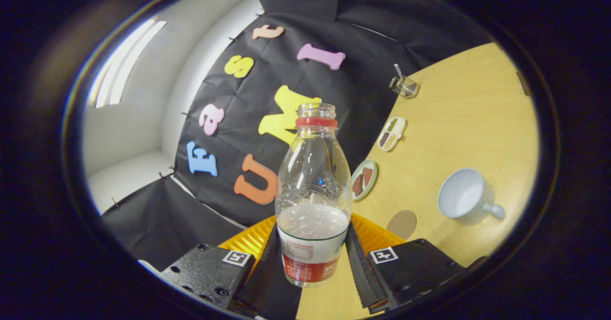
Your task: Take the bottle from table, then pour the juice into the cup, finally place the bottle on the coaster
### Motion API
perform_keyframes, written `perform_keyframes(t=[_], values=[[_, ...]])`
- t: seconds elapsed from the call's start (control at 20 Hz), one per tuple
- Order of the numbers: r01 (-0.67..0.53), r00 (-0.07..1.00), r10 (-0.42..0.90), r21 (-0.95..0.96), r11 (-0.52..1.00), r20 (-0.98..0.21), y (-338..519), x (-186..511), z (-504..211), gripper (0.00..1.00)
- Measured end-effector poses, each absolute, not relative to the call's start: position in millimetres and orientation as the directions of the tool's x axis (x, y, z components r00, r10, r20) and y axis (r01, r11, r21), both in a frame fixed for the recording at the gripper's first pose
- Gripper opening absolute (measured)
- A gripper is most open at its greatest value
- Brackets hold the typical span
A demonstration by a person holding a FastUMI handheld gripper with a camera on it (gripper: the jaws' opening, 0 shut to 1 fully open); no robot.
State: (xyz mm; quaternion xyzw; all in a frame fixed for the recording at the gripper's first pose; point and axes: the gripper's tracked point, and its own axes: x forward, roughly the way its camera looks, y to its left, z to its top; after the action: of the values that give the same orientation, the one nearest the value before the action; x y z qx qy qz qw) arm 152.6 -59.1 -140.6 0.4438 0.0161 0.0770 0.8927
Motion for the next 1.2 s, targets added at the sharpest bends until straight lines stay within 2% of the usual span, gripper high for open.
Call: perform_keyframes(t=[0.35, 0.55, 0.8, 1.05, 1.2], values=[[-0.173, 0.979, 0.203, 0.53, 0.83, 0.001, -35.9, 153.2, -132.4, 0.76], [-0.14, 0.983, 0.171, 0.336, 0.932, -0.063, -33.8, 154.8, -129.9, 0.77], [-0.076, 0.995, 0.088, 0.215, 0.974, -0.045, -44.0, 160.5, -128.2, 0.77], [-0.069, 0.997, 0.073, 0.112, 0.991, -0.035, -33.4, 178.1, -136.3, 0.77], [-0.026, 1.0, 0.026, 0.047, 0.999, -0.003, -30.4, 189.5, -142.1, 0.77]])
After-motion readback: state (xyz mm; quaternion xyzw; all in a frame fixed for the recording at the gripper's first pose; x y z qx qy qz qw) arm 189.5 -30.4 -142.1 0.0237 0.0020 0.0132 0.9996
